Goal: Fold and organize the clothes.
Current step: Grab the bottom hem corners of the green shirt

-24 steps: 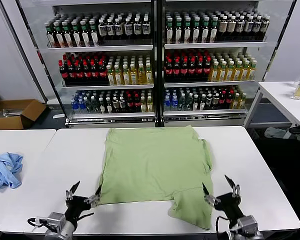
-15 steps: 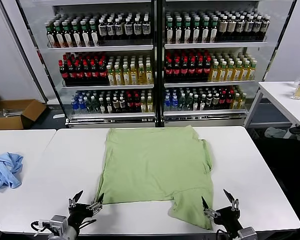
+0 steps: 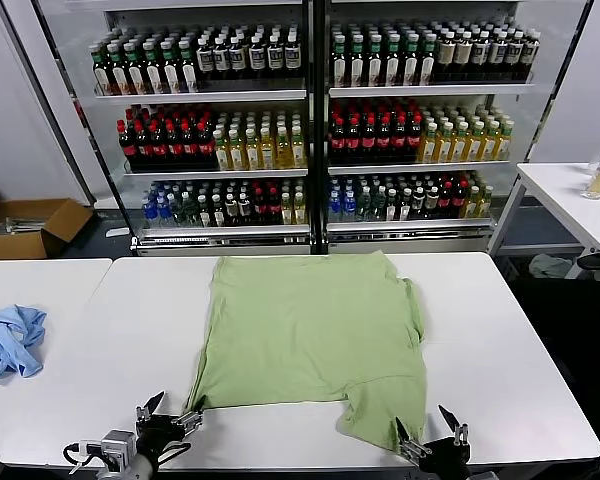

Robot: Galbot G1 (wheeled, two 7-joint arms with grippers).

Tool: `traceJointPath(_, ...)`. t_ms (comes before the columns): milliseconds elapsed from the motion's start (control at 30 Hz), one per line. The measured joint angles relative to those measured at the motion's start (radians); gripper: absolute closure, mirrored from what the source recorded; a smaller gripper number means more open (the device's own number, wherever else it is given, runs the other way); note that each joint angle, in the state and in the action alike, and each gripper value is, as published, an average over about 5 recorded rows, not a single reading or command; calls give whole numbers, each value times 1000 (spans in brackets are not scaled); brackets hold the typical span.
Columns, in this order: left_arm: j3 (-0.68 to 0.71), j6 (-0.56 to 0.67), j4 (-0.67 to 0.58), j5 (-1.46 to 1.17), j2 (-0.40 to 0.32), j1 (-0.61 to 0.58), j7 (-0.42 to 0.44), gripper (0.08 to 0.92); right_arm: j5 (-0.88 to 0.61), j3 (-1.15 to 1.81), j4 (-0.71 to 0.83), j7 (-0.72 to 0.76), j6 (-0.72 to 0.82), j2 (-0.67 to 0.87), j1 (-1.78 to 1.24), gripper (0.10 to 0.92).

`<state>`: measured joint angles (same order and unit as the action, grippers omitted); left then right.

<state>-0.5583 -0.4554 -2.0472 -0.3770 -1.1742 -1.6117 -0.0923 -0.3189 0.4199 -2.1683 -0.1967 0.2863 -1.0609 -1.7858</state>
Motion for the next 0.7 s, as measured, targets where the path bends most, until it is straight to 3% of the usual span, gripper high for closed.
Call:
traceJointPath(133, -1, -7, 0, 7, 2, -5, -2, 185, -16, -5, 6, 2, 6, 1, 3, 362)
traceJointPath(233, 3, -11, -2, 11, -1, -8, -1, 241, -28, -11, 10, 5, 10, -1, 7, 449)
traceJointPath(700, 16, -14, -9, 26, -13, -16, 24, 648, -126, -18, 23, 19, 39, 0, 30, 856)
